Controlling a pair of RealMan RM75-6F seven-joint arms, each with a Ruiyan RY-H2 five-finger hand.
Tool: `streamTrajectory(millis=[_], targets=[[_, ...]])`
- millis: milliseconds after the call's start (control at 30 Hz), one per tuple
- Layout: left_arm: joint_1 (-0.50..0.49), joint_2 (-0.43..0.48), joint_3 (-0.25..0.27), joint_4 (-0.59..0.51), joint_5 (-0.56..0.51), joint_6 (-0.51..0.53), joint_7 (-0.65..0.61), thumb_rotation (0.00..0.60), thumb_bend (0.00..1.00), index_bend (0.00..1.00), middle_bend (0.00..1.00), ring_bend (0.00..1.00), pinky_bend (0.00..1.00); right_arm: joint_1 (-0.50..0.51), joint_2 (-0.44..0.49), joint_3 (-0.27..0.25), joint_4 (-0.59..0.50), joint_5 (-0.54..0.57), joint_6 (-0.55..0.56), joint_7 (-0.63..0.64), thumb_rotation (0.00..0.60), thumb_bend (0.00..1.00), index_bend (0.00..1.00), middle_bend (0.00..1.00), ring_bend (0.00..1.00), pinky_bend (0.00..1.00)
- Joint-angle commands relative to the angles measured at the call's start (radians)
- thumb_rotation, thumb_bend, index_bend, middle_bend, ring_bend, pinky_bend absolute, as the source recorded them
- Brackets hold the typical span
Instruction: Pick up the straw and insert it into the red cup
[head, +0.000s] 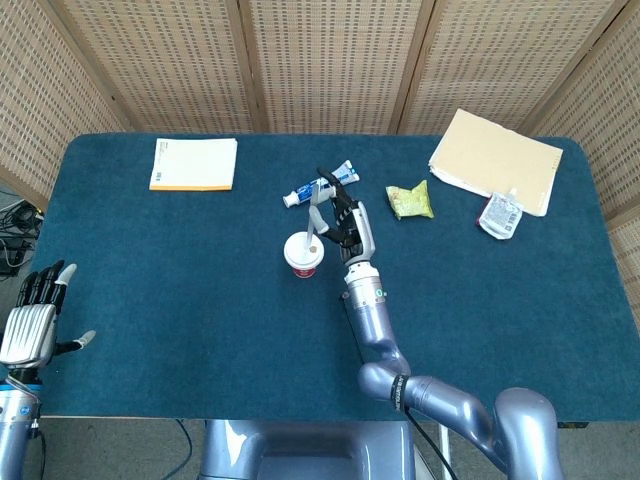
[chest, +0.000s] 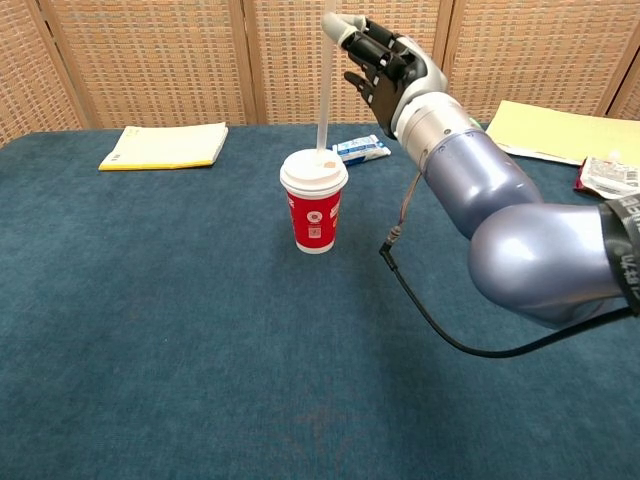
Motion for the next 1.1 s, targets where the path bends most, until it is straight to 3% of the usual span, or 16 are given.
streamTrajectory(millis=[33,1100], targets=[[0.0,0.0,0.0,-0.001,-0.001,0.0,0.001,0.6,0.05,0.0,0.0,0.0,0.0,0.001,-0.001,-0.002,0.004,0.0,-0.002,0.004,0.6,0.56,0.63,0.22,0.0,0.0],[-0.005,0.001,0.004,-0.009,-0.008,-0.014,0.014,0.6,0.05,0.0,0.0,0.0,0.0,0.007,-0.01,-0.014,0.066,-0.001,-0.03,0.058,0.6,0.56,0.63,0.22,0.0,0.0]])
